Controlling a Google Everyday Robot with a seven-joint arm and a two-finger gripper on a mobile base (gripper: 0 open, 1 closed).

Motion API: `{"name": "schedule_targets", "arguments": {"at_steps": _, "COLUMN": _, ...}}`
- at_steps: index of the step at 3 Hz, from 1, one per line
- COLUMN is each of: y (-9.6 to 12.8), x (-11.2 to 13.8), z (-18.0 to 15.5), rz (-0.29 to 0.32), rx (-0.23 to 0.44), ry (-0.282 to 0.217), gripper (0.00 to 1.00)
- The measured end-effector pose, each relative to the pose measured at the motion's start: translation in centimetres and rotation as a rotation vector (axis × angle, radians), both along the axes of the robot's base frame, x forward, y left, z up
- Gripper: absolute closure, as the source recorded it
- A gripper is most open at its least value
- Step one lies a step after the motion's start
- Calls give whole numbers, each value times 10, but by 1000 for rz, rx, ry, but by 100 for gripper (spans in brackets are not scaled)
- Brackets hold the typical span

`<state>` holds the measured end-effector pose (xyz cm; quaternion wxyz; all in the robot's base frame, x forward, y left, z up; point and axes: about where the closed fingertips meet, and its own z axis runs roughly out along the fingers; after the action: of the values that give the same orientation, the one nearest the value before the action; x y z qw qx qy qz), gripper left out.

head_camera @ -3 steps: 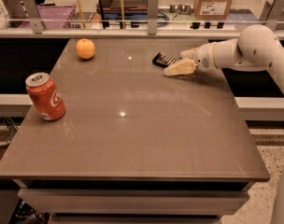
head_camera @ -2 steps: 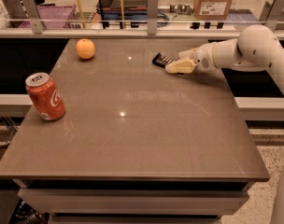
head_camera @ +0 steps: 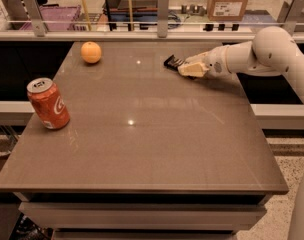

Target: Move rxbar chocolate near coke can

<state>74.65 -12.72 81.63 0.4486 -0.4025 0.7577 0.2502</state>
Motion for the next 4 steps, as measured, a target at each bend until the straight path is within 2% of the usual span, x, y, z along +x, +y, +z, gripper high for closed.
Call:
{"name": "schedule_targets", "arguments": {"at_steps": 1, "y": 0, "x": 0, "z": 1, "rz": 0, "rx": 0, "ry": 0, "gripper": 100}}
{"name": "schedule_targets", "arguments": {"at_steps": 4, "y": 0, "x": 0, "z": 2, "rz": 1, "rx": 0, "ry": 0, "gripper": 100}}
